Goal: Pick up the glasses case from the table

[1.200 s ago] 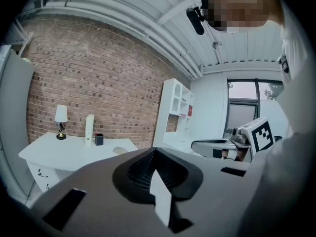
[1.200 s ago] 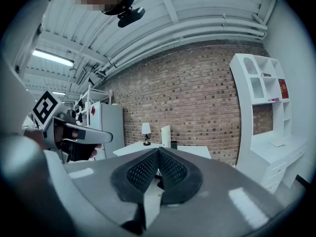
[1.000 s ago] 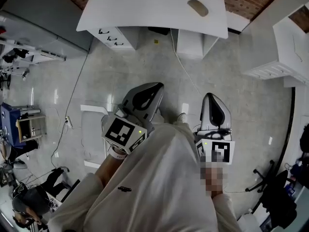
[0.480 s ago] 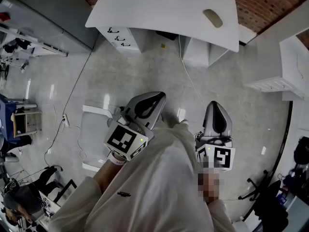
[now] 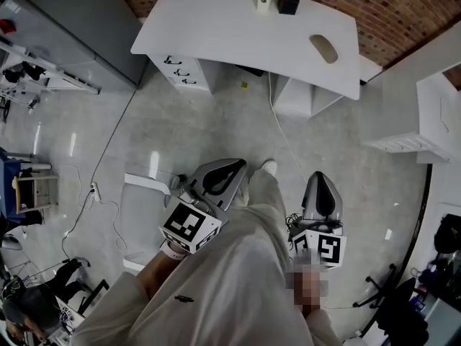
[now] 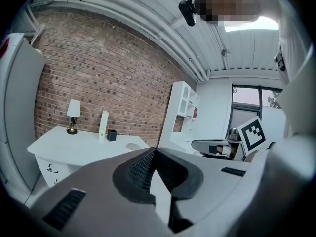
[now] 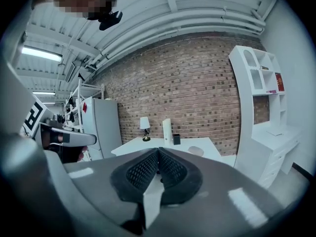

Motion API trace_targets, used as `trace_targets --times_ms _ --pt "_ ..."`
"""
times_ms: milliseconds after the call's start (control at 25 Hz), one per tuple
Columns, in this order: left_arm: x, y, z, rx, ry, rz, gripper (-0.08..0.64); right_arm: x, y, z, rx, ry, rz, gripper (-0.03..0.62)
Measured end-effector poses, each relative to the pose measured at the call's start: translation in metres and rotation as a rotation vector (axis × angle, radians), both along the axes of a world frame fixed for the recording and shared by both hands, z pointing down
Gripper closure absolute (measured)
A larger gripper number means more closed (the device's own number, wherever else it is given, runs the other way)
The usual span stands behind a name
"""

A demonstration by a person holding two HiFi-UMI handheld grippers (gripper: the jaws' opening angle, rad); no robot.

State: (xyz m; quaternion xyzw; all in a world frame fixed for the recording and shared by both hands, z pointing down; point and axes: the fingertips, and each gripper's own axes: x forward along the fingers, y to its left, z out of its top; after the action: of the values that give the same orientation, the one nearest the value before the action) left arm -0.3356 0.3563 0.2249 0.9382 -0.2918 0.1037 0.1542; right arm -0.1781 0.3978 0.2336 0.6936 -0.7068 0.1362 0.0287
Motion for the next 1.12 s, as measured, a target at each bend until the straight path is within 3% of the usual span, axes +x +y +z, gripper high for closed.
trace_targets --times_ms 320,560,720,880,1000,1120 --pt "0.027 -0.057 0.003 0.032 -0.024 0.035 0.554 0.027 -0.053 0.017 0.01 -0.035 0.036 0.584" --pt "0.057 -0.125 0.011 0.043 -0.04 0.04 0.554 0.055 -0.126 0.029 0.027 -0.051 0.023 0.584" --pt "0.097 -0.185 0.005 0.078 -0.074 0.04 0.554 0.098 -0.187 0.026 0.051 -0.069 0.026 0.584" --pt "0.135 -0.255 -0.006 0.105 -0.111 0.012 0.554 0.149 -0.249 0.013 0.065 0.009 0.007 0.584" --pt "0.168 -0.305 -0.006 0.09 -0.117 0.001 0.554 0.183 -0.293 0.007 0.066 0.03 -0.001 0.584" --pt "0.211 -0.344 -0.004 0.042 -0.07 0.02 0.554 0.215 -0.331 0.014 0.067 0.02 -0.007 0.584"
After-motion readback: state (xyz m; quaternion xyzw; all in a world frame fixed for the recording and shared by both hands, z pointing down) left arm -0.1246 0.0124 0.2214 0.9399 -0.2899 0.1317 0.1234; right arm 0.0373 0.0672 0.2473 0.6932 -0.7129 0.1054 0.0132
